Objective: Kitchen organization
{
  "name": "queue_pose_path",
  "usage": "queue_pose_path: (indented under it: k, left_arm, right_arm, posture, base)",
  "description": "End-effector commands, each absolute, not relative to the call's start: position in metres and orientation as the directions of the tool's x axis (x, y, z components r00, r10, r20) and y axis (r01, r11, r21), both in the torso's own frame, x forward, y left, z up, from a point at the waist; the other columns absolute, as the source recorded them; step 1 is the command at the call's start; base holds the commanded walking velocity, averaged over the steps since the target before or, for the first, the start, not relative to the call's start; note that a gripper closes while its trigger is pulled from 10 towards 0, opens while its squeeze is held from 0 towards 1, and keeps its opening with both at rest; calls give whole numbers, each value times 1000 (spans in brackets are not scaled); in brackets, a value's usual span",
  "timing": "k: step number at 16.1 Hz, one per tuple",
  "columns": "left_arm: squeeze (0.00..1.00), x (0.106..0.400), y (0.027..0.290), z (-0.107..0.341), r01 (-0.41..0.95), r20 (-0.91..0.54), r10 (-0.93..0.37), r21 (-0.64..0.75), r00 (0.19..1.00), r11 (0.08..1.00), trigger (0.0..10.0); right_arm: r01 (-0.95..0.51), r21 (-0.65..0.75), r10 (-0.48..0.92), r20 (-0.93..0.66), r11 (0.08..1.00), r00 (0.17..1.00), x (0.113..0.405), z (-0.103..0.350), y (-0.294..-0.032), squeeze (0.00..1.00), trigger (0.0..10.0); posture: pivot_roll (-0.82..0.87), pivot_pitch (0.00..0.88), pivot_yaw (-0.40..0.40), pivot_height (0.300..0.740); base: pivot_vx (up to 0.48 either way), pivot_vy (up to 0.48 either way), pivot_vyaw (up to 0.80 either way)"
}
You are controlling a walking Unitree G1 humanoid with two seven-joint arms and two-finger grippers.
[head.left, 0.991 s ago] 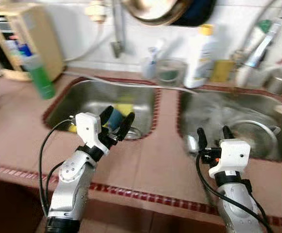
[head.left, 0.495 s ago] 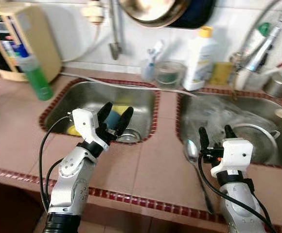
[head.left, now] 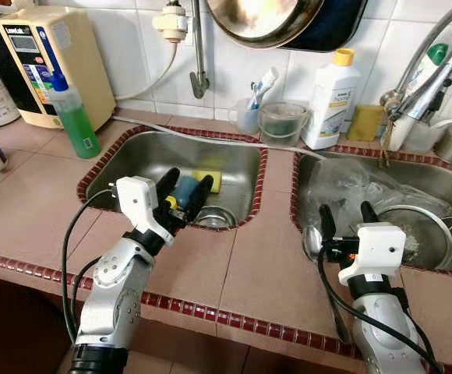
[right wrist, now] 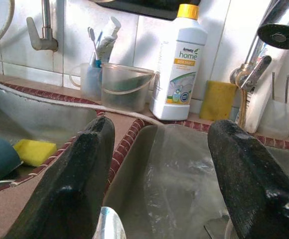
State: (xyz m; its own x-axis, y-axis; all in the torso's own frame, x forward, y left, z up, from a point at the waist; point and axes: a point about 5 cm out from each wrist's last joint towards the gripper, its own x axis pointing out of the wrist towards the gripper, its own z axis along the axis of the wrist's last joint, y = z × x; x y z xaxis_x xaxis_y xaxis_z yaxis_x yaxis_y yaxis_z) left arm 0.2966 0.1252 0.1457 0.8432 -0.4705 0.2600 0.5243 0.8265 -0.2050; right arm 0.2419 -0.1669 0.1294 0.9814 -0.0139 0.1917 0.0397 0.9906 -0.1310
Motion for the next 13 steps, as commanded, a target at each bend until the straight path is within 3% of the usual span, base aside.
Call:
queue_pose_path:
  k: [1,4,13]
  left_arm:
    - [0,296,125,150,526,266,-473,-183,840,831,10000]
    - [0,295,125,149,527,256,-478,-180,840,830,10000]
    - [0,295,124,147,527,246,-480,-188,842,829,10000]
  right_arm:
    - [45,-126,-21,187,991,982,242,129,-168,0,10000]
    - [48,-127,-25,180,991,983,241,127,-169,0,10000]
    - [57,-131,-34,174,990,984,240,128,-172,0,10000]
  posture:
    - [-152,11,66,740]
    - [-154,16,67,740]
    - [-166,34,66,740]
  base:
    - [0,0,0]
    - [0,0,0]
    - [0,-262,0]
